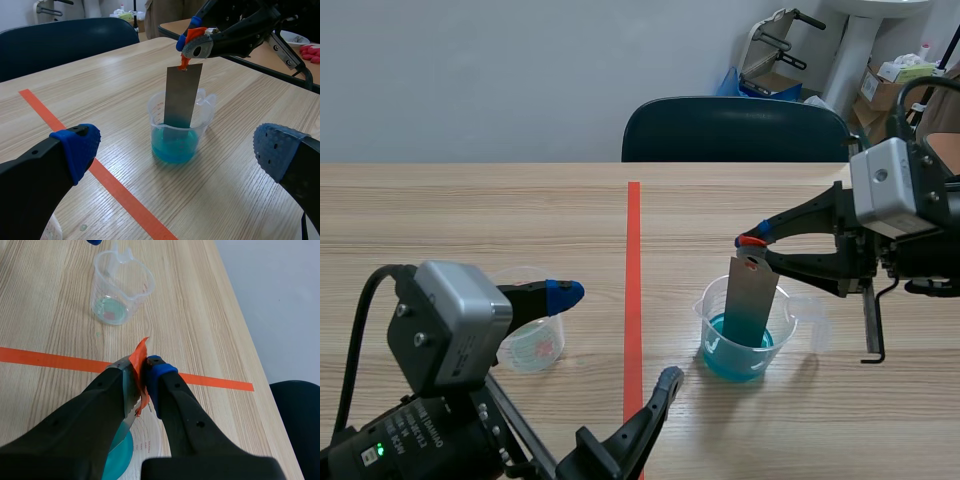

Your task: Do the redox reaction experiment

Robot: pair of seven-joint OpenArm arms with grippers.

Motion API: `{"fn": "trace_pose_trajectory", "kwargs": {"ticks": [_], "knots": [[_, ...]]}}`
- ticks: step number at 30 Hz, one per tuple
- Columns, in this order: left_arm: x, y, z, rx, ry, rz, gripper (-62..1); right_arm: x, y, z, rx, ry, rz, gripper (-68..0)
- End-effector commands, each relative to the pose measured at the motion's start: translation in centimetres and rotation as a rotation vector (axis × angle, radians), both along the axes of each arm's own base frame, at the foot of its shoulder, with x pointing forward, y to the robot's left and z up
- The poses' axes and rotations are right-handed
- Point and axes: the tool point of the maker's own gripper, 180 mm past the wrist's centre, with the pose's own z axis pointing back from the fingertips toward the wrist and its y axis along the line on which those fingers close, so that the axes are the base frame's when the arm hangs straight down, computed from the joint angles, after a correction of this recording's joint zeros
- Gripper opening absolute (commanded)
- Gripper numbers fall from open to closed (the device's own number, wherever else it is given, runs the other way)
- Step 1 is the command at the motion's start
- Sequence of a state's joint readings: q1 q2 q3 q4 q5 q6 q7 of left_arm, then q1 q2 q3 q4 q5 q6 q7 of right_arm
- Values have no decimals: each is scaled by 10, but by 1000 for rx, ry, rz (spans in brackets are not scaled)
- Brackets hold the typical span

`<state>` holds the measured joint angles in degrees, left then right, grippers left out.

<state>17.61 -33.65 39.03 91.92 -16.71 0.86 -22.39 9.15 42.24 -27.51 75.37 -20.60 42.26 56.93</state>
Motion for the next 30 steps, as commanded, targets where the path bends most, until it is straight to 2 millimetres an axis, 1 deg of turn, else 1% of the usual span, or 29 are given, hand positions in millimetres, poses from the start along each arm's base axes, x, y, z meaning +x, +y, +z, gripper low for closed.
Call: {"fn": "trace_pose_trajectory", "kwargs": {"ticks": [1, 24, 30], "knots": [[-1, -3, 7, -26, -11, -2, 14, 1, 1, 8, 8, -15, 13, -669], [-1, -3, 7, -26, -11, -2, 14, 1, 0, 9, 6, -16, 13, -669], [-1, -3, 7, -26, -11, -2, 14, -1, -1, 12, 19, -18, 22, -668]]}}
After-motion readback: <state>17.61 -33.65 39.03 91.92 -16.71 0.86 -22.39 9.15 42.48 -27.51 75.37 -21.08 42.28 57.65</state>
